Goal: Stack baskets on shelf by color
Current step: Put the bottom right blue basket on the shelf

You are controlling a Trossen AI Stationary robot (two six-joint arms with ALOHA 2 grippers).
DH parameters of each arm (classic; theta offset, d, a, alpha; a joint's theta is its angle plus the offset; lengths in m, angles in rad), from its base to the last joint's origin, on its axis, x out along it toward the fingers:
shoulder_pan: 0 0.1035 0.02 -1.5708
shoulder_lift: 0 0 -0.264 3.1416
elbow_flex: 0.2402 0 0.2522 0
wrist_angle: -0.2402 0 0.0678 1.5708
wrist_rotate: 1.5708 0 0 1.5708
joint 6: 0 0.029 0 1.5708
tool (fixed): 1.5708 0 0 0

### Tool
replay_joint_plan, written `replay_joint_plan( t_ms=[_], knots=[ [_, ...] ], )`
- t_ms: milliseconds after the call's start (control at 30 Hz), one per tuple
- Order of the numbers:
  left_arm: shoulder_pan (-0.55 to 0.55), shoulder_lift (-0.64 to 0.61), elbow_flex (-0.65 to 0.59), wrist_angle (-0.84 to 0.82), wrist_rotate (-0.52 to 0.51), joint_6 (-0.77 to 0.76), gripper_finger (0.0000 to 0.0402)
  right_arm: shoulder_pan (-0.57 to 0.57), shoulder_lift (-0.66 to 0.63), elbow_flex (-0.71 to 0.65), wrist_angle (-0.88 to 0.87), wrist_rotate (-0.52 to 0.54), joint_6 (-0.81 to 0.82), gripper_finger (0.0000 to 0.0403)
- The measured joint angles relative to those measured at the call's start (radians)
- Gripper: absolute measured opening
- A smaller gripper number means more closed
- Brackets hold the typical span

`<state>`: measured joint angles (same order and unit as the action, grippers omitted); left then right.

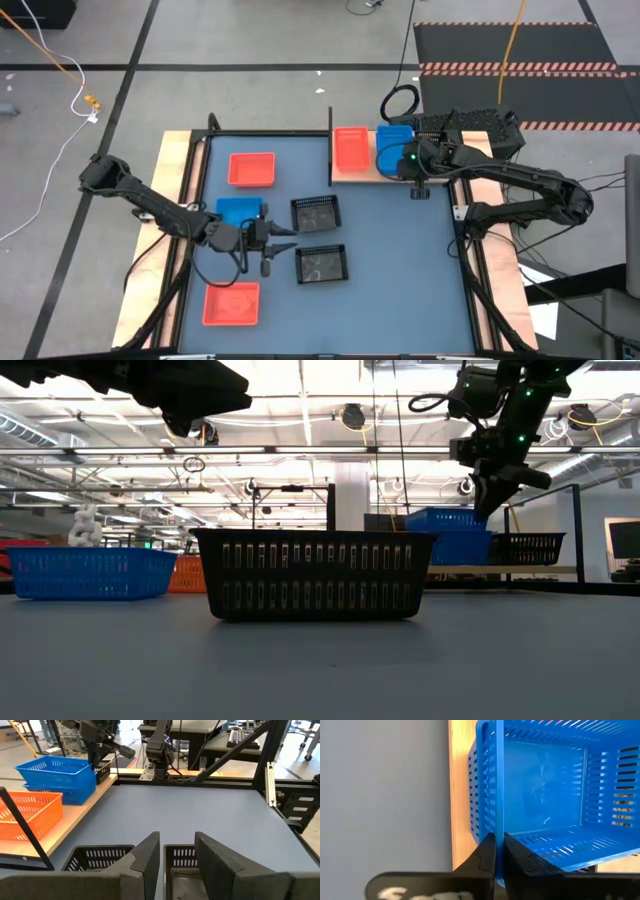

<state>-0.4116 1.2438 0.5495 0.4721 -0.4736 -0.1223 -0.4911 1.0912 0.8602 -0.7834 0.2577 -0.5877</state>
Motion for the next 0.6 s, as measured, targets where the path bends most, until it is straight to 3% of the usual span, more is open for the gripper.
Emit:
replay_joint_plan(
  t_ms=[600],
  knots=[
    [0.022,0.0,0.0,0.0,-0.03,0.004,0.0127,0.0,0.0,0.0,0.074,0.001,0.028,0.0136]
  ],
)
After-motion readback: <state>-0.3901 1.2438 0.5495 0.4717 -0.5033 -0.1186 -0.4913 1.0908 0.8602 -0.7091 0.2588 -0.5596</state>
